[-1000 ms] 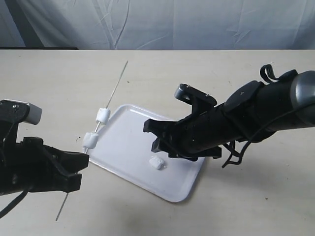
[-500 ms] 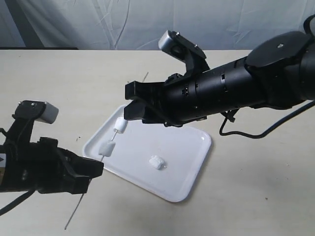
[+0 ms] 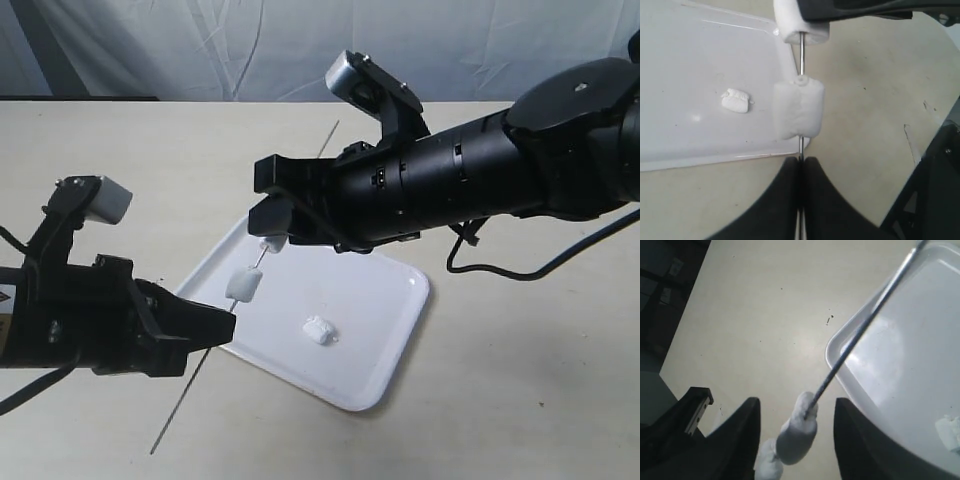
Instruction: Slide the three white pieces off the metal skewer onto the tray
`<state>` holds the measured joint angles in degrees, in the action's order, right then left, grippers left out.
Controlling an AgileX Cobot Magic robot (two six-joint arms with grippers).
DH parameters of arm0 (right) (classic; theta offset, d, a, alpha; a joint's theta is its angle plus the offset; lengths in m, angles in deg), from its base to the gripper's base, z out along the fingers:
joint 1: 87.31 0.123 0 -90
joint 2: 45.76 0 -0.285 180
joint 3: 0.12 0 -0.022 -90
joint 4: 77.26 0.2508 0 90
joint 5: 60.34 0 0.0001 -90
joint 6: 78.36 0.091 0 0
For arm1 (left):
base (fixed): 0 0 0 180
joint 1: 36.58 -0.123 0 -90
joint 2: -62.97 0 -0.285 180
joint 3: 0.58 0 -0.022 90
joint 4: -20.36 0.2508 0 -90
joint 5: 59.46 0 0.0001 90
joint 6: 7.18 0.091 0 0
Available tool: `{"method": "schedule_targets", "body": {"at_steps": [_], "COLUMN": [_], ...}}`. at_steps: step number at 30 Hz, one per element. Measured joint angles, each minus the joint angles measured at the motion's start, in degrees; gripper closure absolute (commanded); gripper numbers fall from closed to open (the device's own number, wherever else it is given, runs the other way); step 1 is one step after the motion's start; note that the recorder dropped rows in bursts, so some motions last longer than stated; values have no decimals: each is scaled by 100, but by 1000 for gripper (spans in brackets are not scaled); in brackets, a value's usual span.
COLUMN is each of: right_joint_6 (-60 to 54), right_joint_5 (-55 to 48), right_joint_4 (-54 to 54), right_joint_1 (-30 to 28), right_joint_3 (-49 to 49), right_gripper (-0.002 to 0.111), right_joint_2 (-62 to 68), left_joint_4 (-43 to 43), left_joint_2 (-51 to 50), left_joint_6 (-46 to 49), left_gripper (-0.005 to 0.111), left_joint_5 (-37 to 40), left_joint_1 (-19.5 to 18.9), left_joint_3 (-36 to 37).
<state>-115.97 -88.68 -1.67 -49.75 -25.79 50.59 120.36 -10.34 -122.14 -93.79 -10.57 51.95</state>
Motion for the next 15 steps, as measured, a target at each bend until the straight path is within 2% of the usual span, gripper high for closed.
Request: {"method": "schedule_targets", "body": {"at_steps": [3, 9, 15], "right_joint_6": [0, 0, 0], "right_joint_5": [0, 0, 37], "right_joint_4": [97, 173, 288], "right_joint_1": [0, 0, 0], "right_joint_3": [0, 0, 0], "right_gripper": [66, 87, 88], "right_joint_2": [0, 0, 0], "left_joint_4": [0, -102, -112], "left_joint_2": [0, 0, 0], "left_joint_6": [0, 0, 0], "left_gripper": [107, 107, 107], "left_joint_5": [48, 99, 142], "left_joint_1": [0, 0, 0], "left_joint_3": [0, -36, -108]}}
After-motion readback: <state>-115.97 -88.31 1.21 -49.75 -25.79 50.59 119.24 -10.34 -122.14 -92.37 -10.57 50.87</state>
